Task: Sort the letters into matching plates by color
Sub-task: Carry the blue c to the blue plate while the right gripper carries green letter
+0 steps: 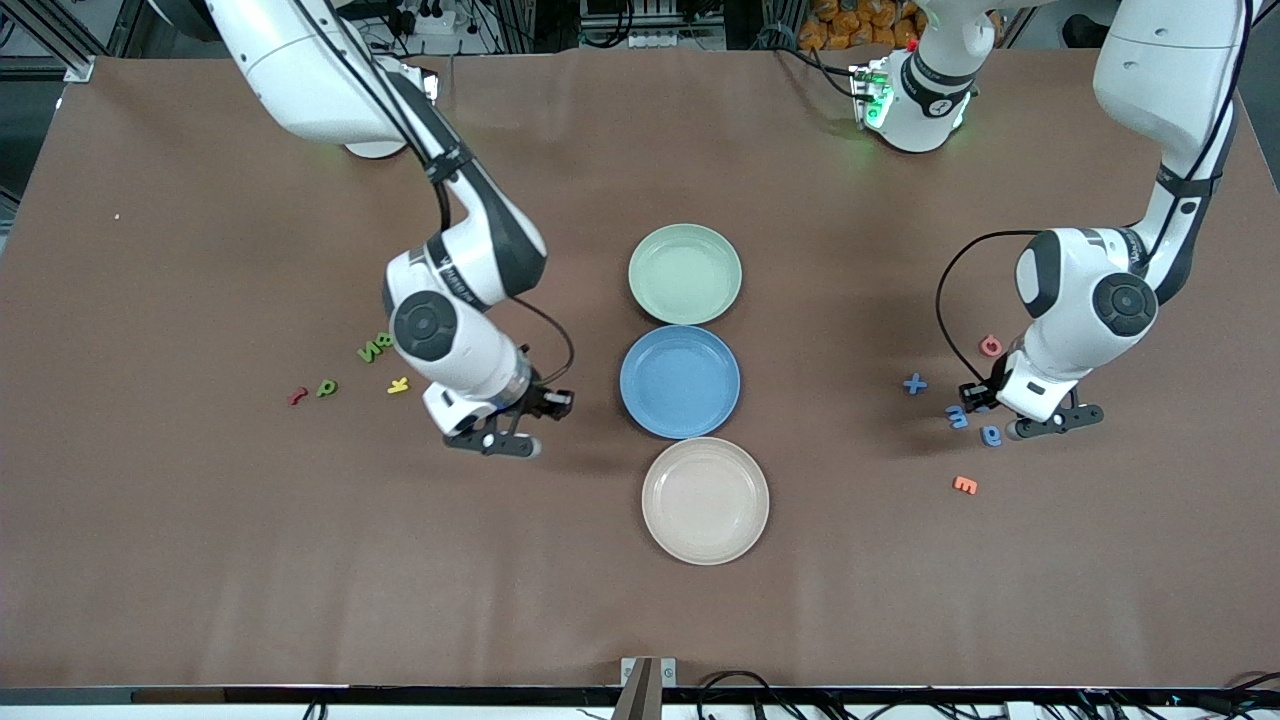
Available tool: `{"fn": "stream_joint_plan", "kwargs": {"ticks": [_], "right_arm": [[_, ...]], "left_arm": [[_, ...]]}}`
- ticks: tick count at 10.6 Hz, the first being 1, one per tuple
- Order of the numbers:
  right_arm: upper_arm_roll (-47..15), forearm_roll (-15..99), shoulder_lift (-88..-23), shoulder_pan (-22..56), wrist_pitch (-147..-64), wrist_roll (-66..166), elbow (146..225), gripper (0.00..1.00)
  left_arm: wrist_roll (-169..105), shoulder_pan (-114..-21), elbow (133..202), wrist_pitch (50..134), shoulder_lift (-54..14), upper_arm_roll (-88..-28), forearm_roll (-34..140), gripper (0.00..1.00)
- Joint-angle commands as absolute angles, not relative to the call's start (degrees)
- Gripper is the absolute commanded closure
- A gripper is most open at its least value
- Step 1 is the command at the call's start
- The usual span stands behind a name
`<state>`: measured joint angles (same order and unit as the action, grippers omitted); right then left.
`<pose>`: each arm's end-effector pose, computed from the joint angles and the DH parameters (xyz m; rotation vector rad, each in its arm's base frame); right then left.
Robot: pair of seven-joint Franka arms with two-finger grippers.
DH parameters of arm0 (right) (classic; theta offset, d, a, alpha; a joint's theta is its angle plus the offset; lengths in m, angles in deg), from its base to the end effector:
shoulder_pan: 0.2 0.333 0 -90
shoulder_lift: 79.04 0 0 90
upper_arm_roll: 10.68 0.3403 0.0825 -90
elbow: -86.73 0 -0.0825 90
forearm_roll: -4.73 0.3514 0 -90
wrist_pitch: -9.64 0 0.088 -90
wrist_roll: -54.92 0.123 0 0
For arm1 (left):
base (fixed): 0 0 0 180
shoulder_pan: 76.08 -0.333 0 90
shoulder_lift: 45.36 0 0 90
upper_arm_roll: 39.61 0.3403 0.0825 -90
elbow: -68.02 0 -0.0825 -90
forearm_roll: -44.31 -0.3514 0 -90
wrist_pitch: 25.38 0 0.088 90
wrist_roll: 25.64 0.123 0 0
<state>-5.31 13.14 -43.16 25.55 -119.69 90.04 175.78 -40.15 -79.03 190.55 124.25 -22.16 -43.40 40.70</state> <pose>0.6013 0.3566 0.3131 -2.9436 0.2634 0.0420 0.5721 -0.0083 0.2531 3.1238 0.3001 0.1098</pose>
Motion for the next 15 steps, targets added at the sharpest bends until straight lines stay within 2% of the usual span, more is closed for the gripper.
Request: {"fn": "stream_joint_plan", "kwargs": {"ticks": [1,3,8,12,13,14,15], "right_arm": [[1.25,9.75,-44.33,25.73,-117.9,101.9,177.25,0.87],[4.42,8.25,-43.89,27.3,-116.93,108.24,177.87,0.87],[5.31,8.16,-43.71,35.56,-117.54,111.17,181.82,0.87],[9.88,4.4,-42.92,36.98,-119.56,116.6,184.28,0.85],[10.41,3.42,-42.66,36.98,-119.56,117.57,184.37,0.81],[10.41,3.41,-42.65,36.98,-119.47,117.84,184.37,0.69],[10.41,3.41,-42.65,36.89,-119.56,118.98,184.29,0.4]], "left_arm": [[-49.94,-79.16,188.44,123.86,-22.94,-49.95,39.74,1.0],[-59.78,-77.33,187.2,123.69,-22.42,-54.62,39.65,1.0],[-75.18,-65.73,183.95,123.51,-21.72,-55.08,39.65,1.0],[-81.7,-59.92,180.27,123.51,-19.78,-55.17,39.74,1.0],[-82.93,-59.13,179.04,123.51,-19.26,-55.17,39.74,1.0],[-84.07,-58.34,177.89,123.6,-18.56,-55.17,39.74,1.0],[-84.87,-57.55,176.05,123.6,-17.5,-55.25,39.74,1.0]]}}
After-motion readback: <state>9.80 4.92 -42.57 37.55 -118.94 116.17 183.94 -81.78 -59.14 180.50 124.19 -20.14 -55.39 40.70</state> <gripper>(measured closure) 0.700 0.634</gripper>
